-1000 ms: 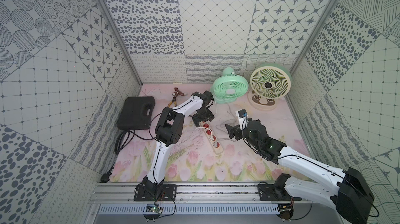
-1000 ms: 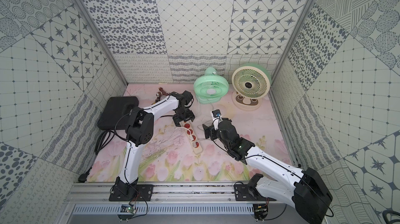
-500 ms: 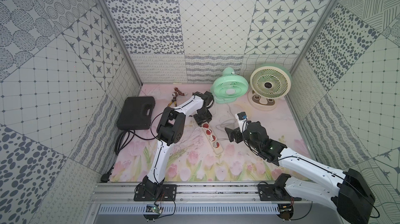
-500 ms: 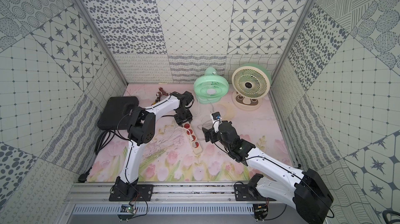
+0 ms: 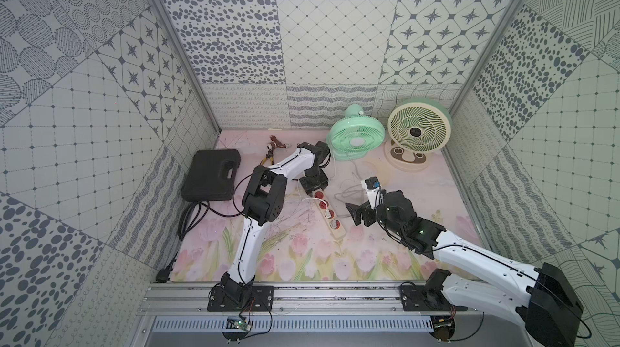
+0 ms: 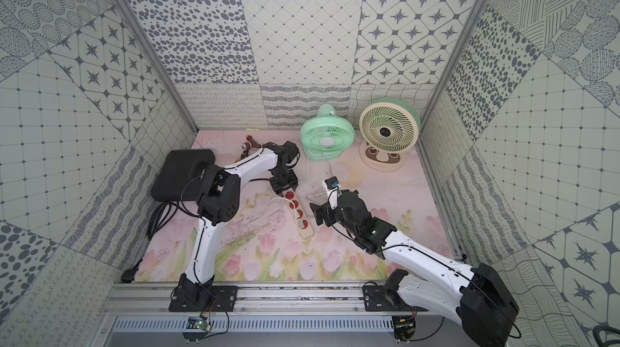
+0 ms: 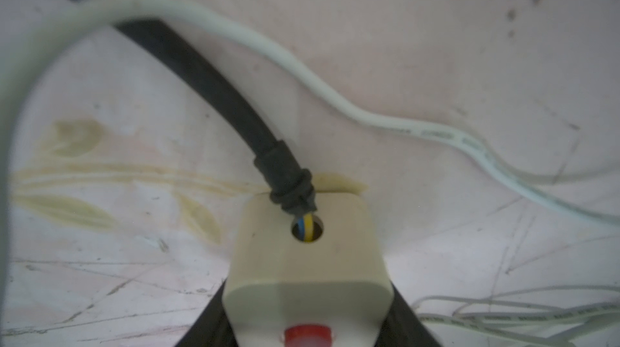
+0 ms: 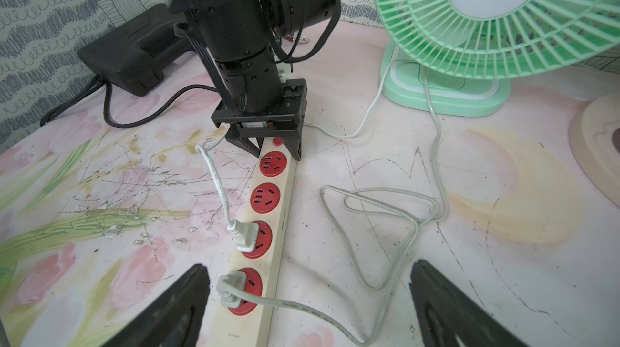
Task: Unplug the desk fan from the power strip
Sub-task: Remove the plug from the socket.
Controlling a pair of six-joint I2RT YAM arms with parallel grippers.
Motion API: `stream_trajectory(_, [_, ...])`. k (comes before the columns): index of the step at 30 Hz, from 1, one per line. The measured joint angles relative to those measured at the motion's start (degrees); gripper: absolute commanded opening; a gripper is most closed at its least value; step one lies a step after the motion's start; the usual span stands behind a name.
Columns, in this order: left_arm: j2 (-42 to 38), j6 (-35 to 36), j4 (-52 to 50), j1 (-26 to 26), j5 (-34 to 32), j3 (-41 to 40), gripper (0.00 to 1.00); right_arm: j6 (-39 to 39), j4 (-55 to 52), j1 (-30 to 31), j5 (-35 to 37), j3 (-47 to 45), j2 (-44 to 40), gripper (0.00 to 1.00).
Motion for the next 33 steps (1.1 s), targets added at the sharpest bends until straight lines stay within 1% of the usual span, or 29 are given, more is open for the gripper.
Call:
stream_trajectory(5, [0.22, 0.61, -0.17, 0.63, 1.77, 0.11, 0.00, 0.07, -0.76, 0.17, -3.04, 0.15, 3.43, 0.97])
stream_trajectory(14, [0.13, 0.92, -0.02, 0.96, 2.34, -0.15, 0.00, 1.09, -1.18, 0.55, -7.32, 1.01, 9.51, 0.97])
stream_trajectory(17, [0.33, 0.96, -0.28, 0.96, 2.51, 0.15, 0.00, 1.31, -1.44, 0.90, -8.33, 2.25, 11.93, 0.95])
stream_trajectory(22, [1.38, 1.07, -1.79, 0.98, 2.64, 1.68, 0.00, 1.05, -2.73, 2.43, -9.97, 5.38, 15.96, 0.88])
stream_trajectory(25, [1.75, 1.09, -2.43, 1.01, 2.67, 2.23, 0.00, 0.92, -3.93, 3.78, -10.27, 7.13, 18.14, 0.86])
stream_trajectory(33, [2.32, 1.09, -3.23, 1.01, 2.69, 2.91, 0.00, 0.46, -7.30, 7.41, -8.63, 7.96, 18.82, 0.81])
